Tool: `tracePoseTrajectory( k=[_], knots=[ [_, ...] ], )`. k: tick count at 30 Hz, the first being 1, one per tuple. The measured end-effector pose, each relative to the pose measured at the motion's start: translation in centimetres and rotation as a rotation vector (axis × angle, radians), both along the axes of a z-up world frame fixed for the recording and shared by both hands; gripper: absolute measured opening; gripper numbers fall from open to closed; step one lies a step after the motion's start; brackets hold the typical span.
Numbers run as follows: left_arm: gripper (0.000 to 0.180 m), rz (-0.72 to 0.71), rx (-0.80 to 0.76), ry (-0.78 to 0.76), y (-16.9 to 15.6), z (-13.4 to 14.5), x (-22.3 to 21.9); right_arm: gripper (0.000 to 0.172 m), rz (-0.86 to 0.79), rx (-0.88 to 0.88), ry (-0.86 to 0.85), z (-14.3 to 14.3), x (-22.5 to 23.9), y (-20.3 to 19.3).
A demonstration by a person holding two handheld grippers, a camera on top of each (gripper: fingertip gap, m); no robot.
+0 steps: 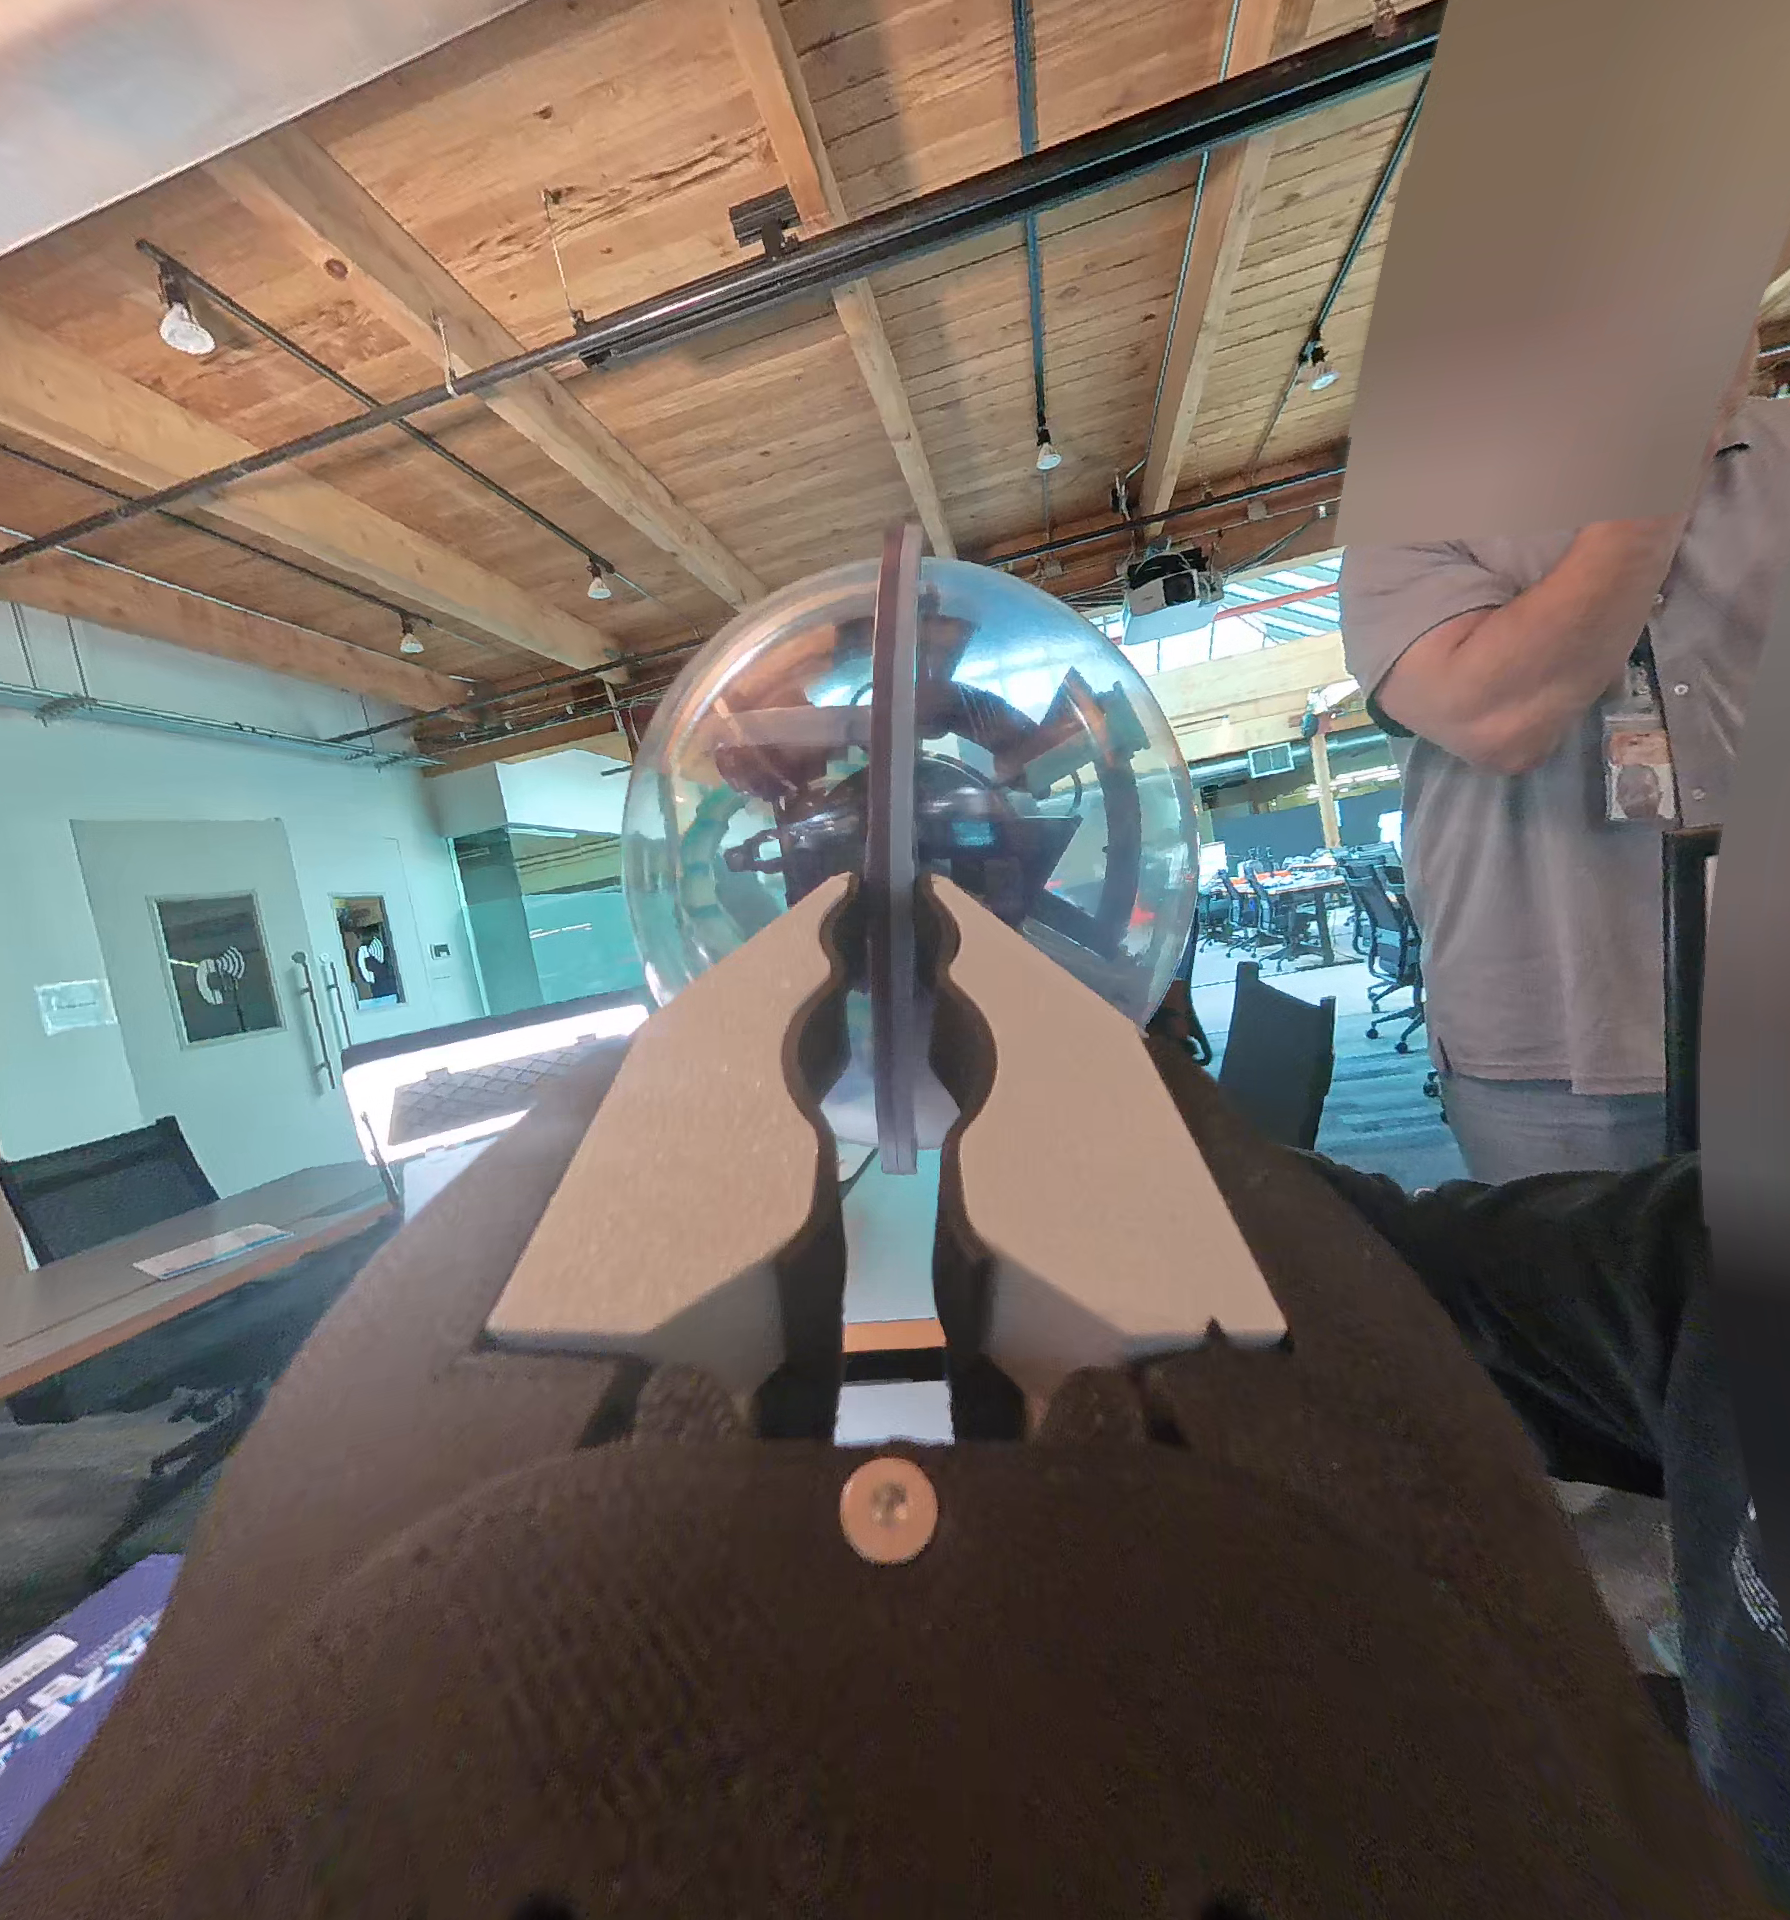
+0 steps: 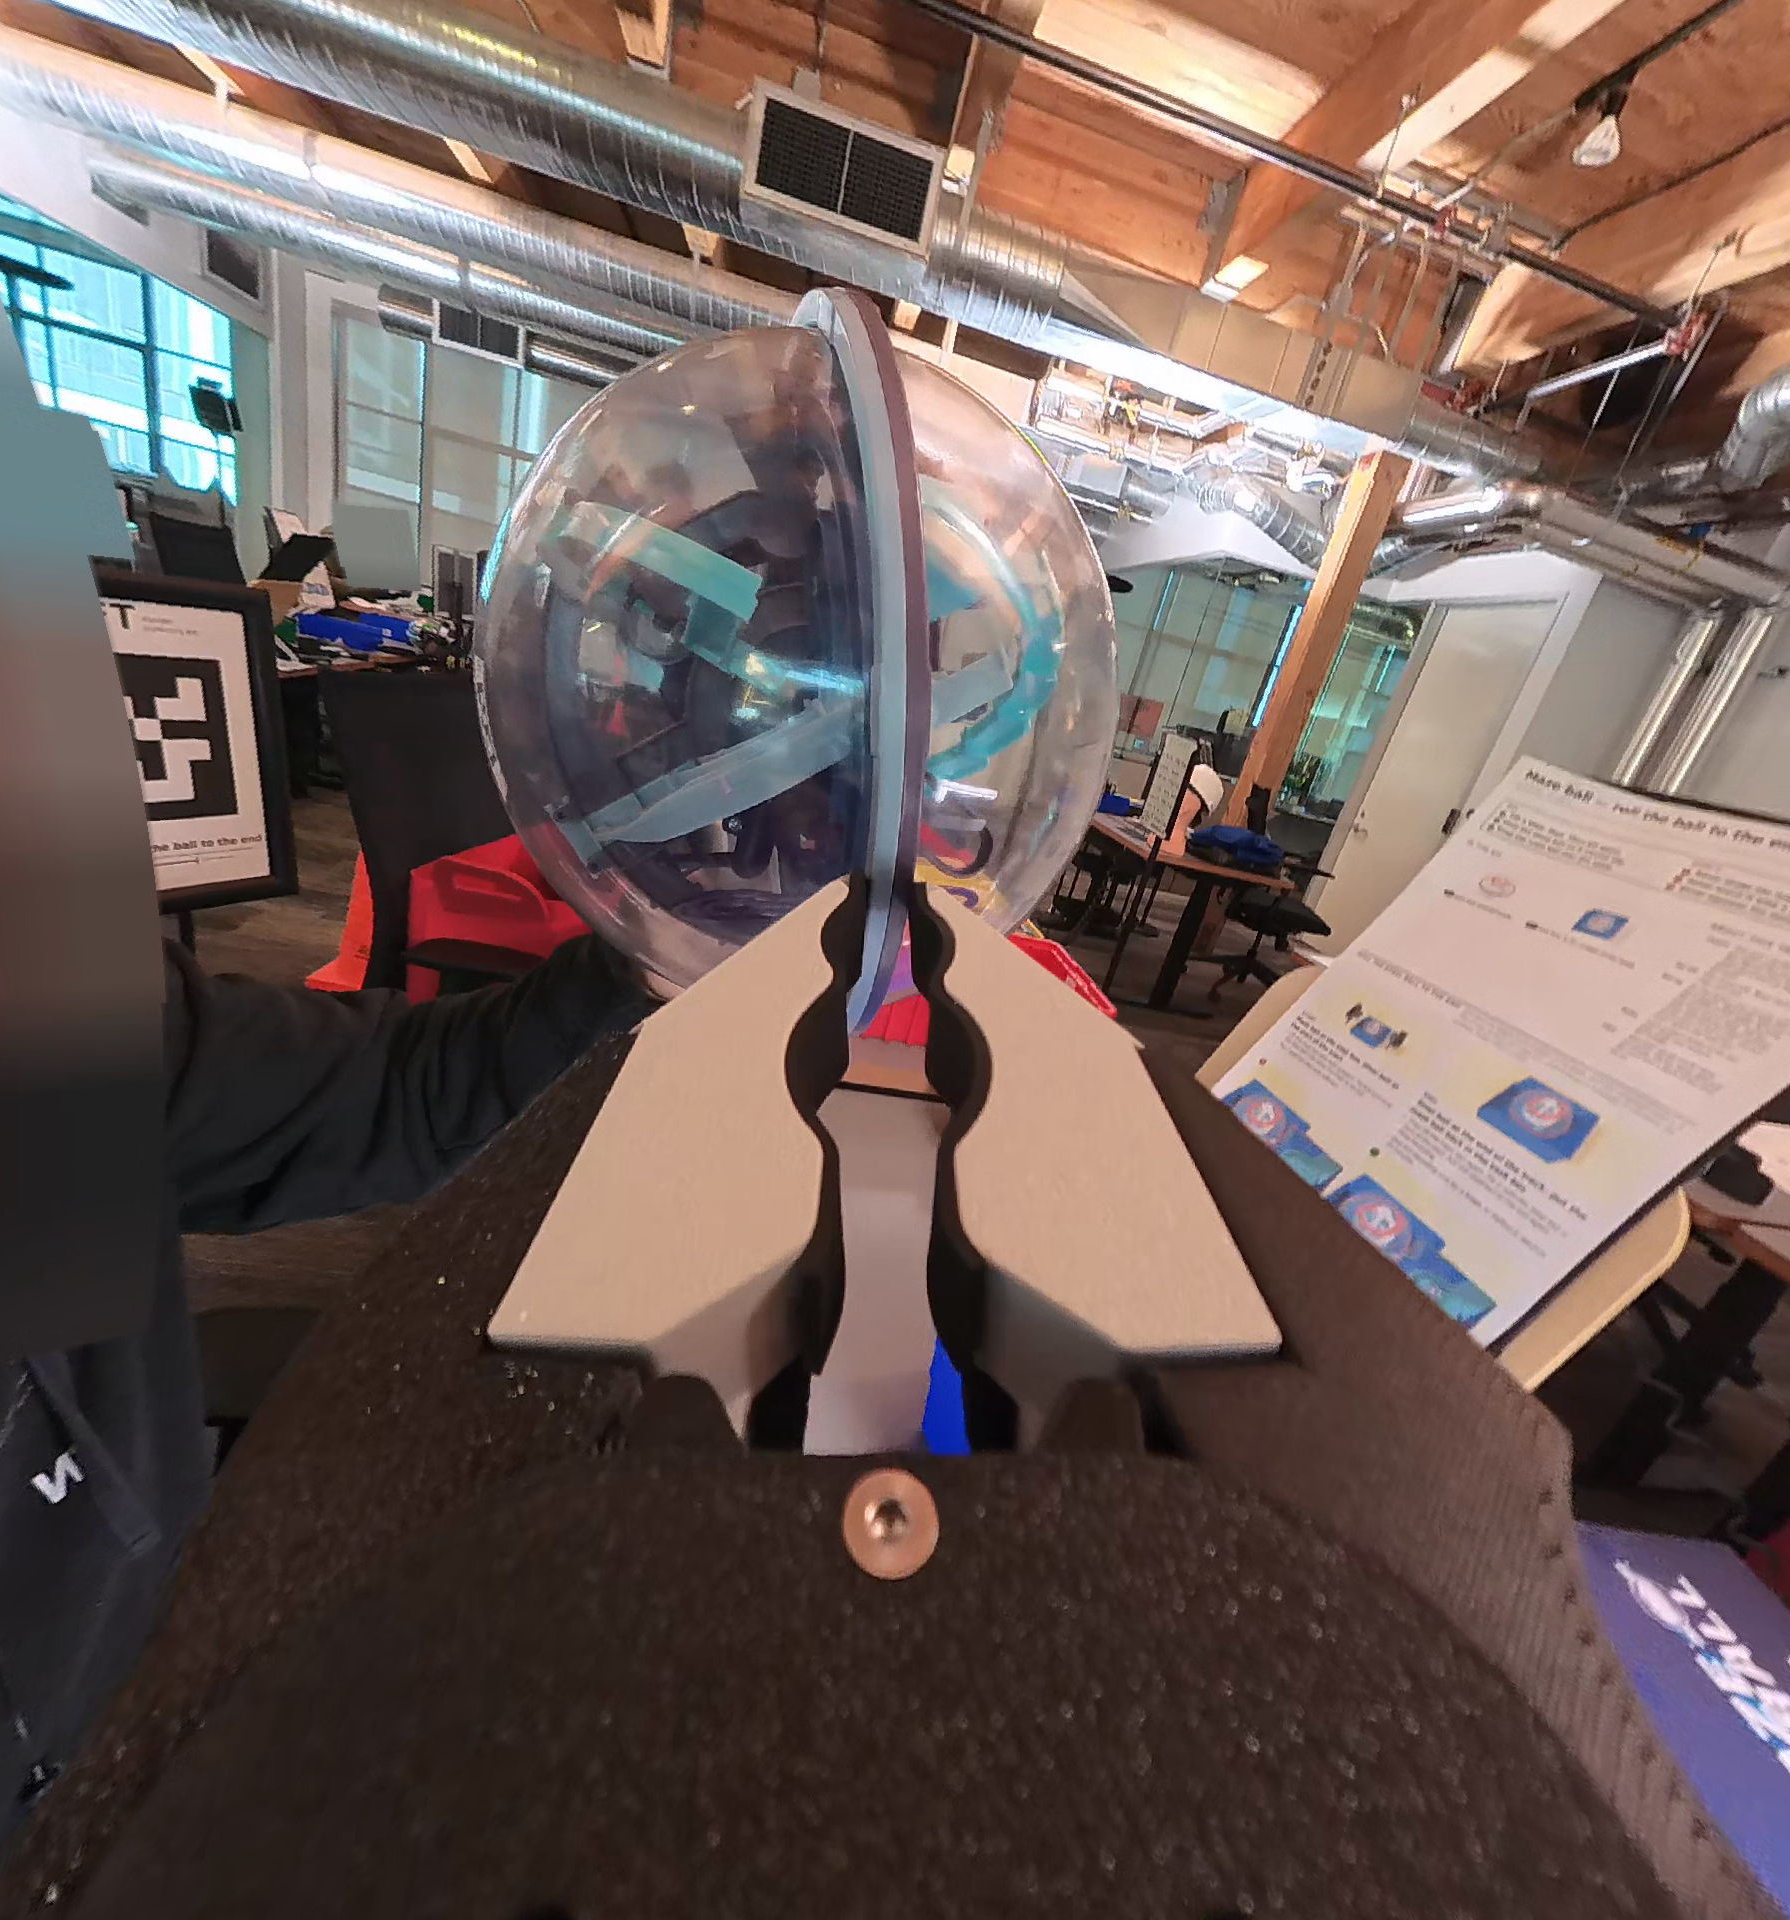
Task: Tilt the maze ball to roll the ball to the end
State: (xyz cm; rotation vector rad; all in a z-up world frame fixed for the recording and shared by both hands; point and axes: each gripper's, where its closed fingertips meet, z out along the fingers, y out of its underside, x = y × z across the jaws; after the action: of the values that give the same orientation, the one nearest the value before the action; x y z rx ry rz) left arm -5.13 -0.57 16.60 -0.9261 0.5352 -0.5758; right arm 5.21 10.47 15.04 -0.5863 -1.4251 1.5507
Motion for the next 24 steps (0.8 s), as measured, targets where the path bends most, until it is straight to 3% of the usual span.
tracePoseTrajectory(
  k=[10, 18, 24],
  knots=[
    [0.007, -0.008, -0.002, -0.002, 0.7, -1.0, -0.3, 0.005, -0.012, -0.011, -0.018, -0.9, -0.3, 0.7],
    [0.006, -0.023, 0.152, 0.131, -0.9, 0.0, 0.7, 0.005, -0.010, 0.092, 0.074, 0.7, 0.1, -0.3],
    [0.006, -0.025, 0.186, 0.144, -1.3, 0.8, 0.6, 0.005, -0.011, 0.112, 0.086, 1.5, 0.0, -0.7]
  ],
)
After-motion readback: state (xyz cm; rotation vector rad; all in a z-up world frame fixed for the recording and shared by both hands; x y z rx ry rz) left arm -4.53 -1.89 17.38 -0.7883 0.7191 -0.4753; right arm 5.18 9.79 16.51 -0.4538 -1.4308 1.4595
